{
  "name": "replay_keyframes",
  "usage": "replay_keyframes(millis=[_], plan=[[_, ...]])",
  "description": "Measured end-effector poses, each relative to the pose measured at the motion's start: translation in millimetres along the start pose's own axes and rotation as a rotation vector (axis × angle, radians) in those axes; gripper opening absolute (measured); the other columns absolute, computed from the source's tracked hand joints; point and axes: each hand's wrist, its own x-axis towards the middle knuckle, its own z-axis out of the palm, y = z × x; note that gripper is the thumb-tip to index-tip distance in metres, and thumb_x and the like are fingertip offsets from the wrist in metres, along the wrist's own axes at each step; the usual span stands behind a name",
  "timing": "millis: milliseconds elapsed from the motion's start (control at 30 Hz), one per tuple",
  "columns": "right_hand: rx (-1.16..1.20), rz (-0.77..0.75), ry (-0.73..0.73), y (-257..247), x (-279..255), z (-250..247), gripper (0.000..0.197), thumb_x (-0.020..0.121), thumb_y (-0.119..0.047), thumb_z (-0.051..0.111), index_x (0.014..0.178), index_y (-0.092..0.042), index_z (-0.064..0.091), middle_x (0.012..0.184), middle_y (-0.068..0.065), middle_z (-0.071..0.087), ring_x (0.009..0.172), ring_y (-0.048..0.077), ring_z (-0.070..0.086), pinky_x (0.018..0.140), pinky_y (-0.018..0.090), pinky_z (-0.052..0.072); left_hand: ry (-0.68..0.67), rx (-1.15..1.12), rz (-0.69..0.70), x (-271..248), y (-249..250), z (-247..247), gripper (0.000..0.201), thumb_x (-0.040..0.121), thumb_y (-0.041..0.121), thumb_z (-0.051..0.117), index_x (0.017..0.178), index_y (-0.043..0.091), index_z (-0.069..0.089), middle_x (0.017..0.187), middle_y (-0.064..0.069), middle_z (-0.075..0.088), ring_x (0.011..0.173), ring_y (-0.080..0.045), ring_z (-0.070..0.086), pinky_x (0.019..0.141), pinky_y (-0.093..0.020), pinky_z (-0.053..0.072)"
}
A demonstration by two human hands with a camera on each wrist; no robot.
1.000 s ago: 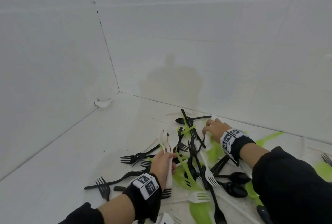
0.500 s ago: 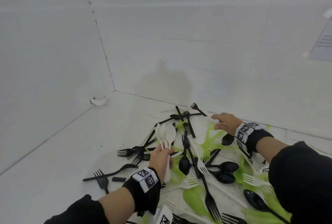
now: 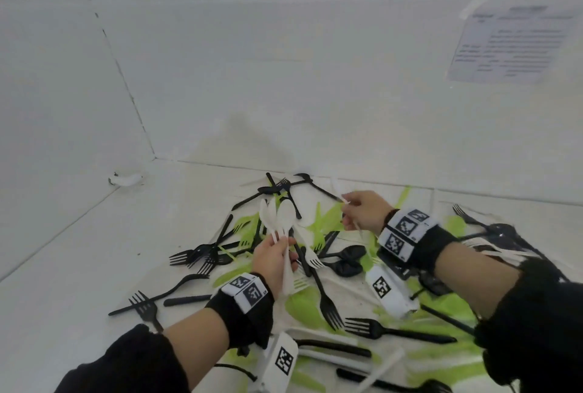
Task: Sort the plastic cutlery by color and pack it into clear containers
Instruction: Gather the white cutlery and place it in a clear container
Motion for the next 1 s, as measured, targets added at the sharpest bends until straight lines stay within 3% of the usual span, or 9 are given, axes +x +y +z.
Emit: replay_keyframes(millis=[100,200,333,400,467,567,700,833,1000], plan=[[-0.070,0.008,-0.008,1,-36,34,0.041,0.090,-0.021,0.060,0.126,-0.003,0.053,0.084,0.002,0.062,0.069,0.012,0.056,0.068,0.019,0.049,-0.073,0.016,0.003,-4,-7,17,0.024,0.099,0.009,0.040,0.081,0.004,0.056,0.058,-0.007,0.050,0.052,-0.015,0.047,0.044,-0.022,0.043],[-0.115,0.002,0.113,11,-49,51,0.037,0.086,-0.029,0.063,0.118,-0.010,0.060,0.110,0.004,0.066,0.096,0.016,0.061,0.086,0.021,0.043,-0.143,0.001,-0.009,-10,-12,31,0.020,0.099,0.006,0.040,0.102,-0.001,0.059,0.087,-0.016,0.064,0.071,-0.022,0.058,0.063,-0.031,0.050],[-0.003,0.030,0.193,20,-55,57,0.035,0.085,-0.028,0.065,0.115,-0.010,0.063,0.110,0.005,0.067,0.091,0.010,0.057,0.084,0.017,0.040,-0.149,-0.025,-0.034,-14,-16,36,0.027,0.099,0.005,0.038,0.117,-0.005,0.054,0.106,-0.024,0.062,0.084,-0.028,0.060,0.076,-0.039,0.048],[0.001,0.032,0.221,21,-57,58,0.033,0.083,-0.029,0.067,0.111,-0.011,0.065,0.107,0.005,0.068,0.094,0.014,0.061,0.086,0.019,0.044,-0.162,-0.021,-0.041,-15,-17,36,0.027,0.099,0.005,0.038,0.118,-0.005,0.054,0.112,-0.027,0.061,0.092,-0.030,0.059,0.086,-0.045,0.047],[-0.002,0.028,0.218,22,-59,58,0.033,0.082,-0.030,0.068,0.108,-0.010,0.065,0.106,0.007,0.069,0.100,0.019,0.063,0.089,0.023,0.046,-0.175,-0.024,-0.056,-17,-18,33,0.025,0.099,0.005,0.038,0.115,-0.005,0.055,0.110,-0.026,0.061,0.090,-0.031,0.060,0.083,-0.043,0.048],[-0.046,0.026,0.196,20,-64,61,0.036,0.082,-0.031,0.068,0.110,-0.009,0.066,0.109,0.007,0.069,0.104,0.018,0.063,0.086,0.017,0.043,-0.186,-0.057,-0.113,-16,-22,28,0.025,0.095,0.004,0.038,0.112,-0.004,0.055,0.107,-0.027,0.058,0.090,-0.031,0.058,0.079,-0.038,0.046],[-0.093,0.016,0.202,18,-67,67,0.031,0.081,-0.026,0.066,0.103,-0.004,0.068,0.104,0.011,0.070,0.102,0.023,0.064,0.093,0.029,0.048,-0.226,-0.016,-0.122,-16,-22,23,0.029,0.097,0.014,0.035,0.082,0.003,0.057,0.076,-0.011,0.059,0.073,-0.019,0.055,0.066,-0.030,0.043],[-0.047,0.038,0.232,19,-71,70,0.031,0.082,-0.025,0.063,0.109,-0.012,0.068,0.106,0.004,0.070,0.105,0.017,0.062,0.092,0.023,0.046,-0.273,0.059,-0.059,-22,-20,25,0.035,0.102,0.019,0.029,0.094,0.006,0.061,0.084,-0.009,0.065,0.077,-0.017,0.058,0.067,-0.029,0.046],[0.004,-0.003,0.251,19,-82,72,0.031,0.084,-0.026,0.064,0.112,-0.012,0.064,0.107,0.005,0.069,0.104,0.016,0.062,0.084,0.018,0.043,-0.229,0.102,-0.004,-24,-21,22,0.034,0.102,0.013,0.028,0.114,-0.005,0.054,0.111,-0.024,0.059,0.088,-0.025,0.060,0.078,-0.034,0.048]])
